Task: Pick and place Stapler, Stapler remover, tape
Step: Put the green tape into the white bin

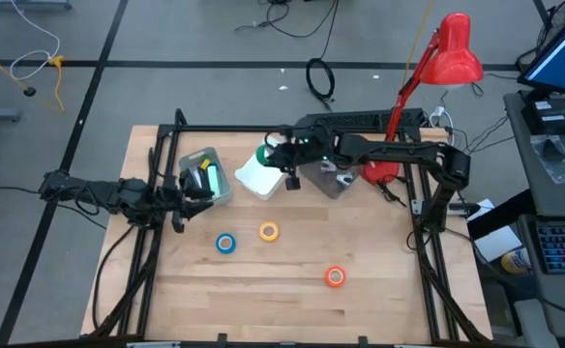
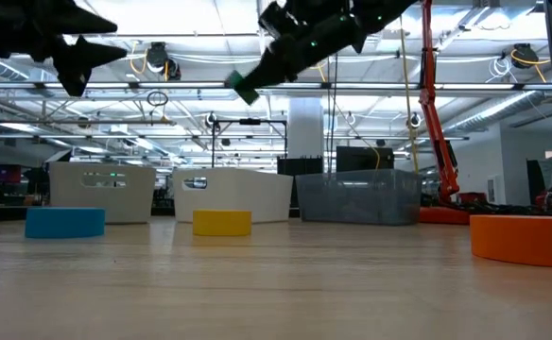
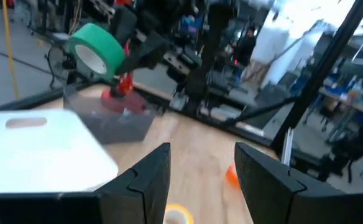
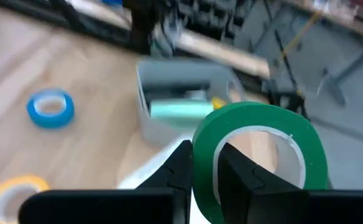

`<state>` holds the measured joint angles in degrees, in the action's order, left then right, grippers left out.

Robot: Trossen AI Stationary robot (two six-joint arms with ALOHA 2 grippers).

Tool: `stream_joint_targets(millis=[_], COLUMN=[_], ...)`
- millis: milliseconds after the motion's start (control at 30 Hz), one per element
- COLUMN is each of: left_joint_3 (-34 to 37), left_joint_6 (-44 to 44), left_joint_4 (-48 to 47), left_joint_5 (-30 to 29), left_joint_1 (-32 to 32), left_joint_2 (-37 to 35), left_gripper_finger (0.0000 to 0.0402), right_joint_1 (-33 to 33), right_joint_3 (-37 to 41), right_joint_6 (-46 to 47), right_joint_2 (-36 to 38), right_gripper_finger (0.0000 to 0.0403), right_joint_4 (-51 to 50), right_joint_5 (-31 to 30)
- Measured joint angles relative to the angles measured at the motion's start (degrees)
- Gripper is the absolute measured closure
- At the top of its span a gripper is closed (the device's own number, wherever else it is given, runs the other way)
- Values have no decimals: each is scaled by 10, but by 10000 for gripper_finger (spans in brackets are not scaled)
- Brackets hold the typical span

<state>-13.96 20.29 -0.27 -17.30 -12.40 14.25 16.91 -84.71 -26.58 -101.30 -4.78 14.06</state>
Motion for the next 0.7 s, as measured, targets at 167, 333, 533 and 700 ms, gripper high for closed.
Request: stream_joint_targets(millis=[167,333,533,700], left_joint_3=[0,0,-1,-3], left_joint_6=[-3,-11,-20,-11], left_joint_4=[100,251,355,457], left_joint_5=[-28,-94,-104,-103], left_joint_1=[0,0,0,0], left_joint_2=[3,38,125,227], left_gripper_finger=[220,220,220,220], right_joint_1=[-2,0,1,8], right_joint_3=[-1,0,0,0], right_joint_6=[8,69,165,284], right_joint_2=[1,1,1,1], right_gripper_finger=[367,367,367,367], right_joint_4=[12,36,122,207], right_joint_5=[42,115,227,318])
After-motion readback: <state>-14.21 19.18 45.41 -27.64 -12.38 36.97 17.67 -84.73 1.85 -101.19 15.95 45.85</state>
